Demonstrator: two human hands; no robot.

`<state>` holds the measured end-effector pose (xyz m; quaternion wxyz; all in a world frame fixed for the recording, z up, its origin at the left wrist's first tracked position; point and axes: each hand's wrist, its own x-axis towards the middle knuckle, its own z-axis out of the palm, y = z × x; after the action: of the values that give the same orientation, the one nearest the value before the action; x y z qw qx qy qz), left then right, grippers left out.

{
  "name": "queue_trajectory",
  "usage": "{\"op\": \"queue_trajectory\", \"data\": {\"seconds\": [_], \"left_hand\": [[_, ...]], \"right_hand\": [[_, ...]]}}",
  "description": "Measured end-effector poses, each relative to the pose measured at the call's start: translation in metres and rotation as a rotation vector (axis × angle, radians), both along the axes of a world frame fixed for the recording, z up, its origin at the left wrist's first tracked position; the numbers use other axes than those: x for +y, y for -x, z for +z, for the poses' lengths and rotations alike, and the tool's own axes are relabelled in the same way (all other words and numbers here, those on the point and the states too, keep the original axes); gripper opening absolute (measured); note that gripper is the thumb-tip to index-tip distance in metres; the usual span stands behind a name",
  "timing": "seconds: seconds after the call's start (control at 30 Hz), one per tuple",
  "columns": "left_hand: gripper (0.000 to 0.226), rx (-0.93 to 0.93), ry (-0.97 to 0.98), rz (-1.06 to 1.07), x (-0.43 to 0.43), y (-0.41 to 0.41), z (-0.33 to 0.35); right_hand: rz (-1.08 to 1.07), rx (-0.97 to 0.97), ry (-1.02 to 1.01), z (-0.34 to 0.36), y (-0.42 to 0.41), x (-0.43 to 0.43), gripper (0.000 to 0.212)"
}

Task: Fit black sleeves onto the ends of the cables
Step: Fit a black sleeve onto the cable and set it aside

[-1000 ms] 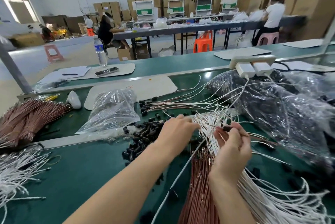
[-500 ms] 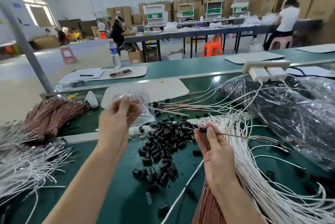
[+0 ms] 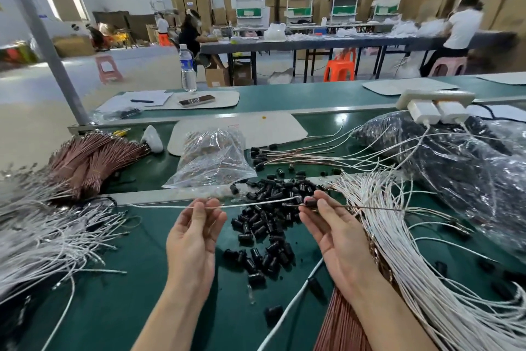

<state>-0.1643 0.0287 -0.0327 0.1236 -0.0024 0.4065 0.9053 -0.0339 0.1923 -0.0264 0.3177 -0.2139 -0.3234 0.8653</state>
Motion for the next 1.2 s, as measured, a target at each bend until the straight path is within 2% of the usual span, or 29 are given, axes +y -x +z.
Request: {"op": "queue_trajectory", "data": {"seconds": [0.07, 0.2, 0.3, 0.4, 0.57, 0.67, 0.73, 0.8, 0.97, 1.2], "left_hand": [[0.014, 0.215, 0.136, 0.099, -0.007, 0.0, 0.009], [0.02, 0.758, 0.477, 0.294, -0.023, 0.001, 0.032], [0.024, 1.009, 0.698, 0.231, -0.024, 0.008, 0.038], [0.027, 1.227, 1.001, 0.185, -0.03, 0.019, 0.032], [0.025, 1.375, 1.45, 0.124, -0.054, 0.036, 0.003], [0.033, 1.266, 1.662, 0.047, -0.063, 0.041, -0.011], [0.043, 1.202, 1.646, 0.005, -0.061, 0.033, -0.013], [0.046, 1.253, 1.532, -0.021, -0.049, 0.015, -0.013], [0.024, 1.409, 1.332, -0.174, -0.013, -0.025, -0.011], [0.028, 1.303, 1.355, -0.246, 0.007, -0.033, -0.016]], "right_hand": [[-0.004, 0.001, -0.002, -0.001, 0.0, 0.002, 0.021], [0.011, 0.008, 0.012, -0.002, 0.003, 0.004, 0.021], [0.033, 0.002, 0.019, -0.003, 0.002, 0.006, 0.021], [0.056, 0.013, 0.045, -0.001, 0.001, 0.006, 0.022], [0.082, 0.021, 0.031, -0.002, 0.0, 0.007, 0.023], [0.091, 0.029, 0.029, -0.004, 0.0, 0.007, 0.023], [0.095, 0.025, 0.028, -0.005, 0.001, 0.008, 0.023], [0.102, 0.015, 0.019, -0.006, 0.002, 0.008, 0.022], [0.077, 0.013, 0.008, -0.009, 0.005, 0.008, 0.021], [0.065, 0.01, -0.013, -0.012, 0.005, 0.009, 0.02]]}}
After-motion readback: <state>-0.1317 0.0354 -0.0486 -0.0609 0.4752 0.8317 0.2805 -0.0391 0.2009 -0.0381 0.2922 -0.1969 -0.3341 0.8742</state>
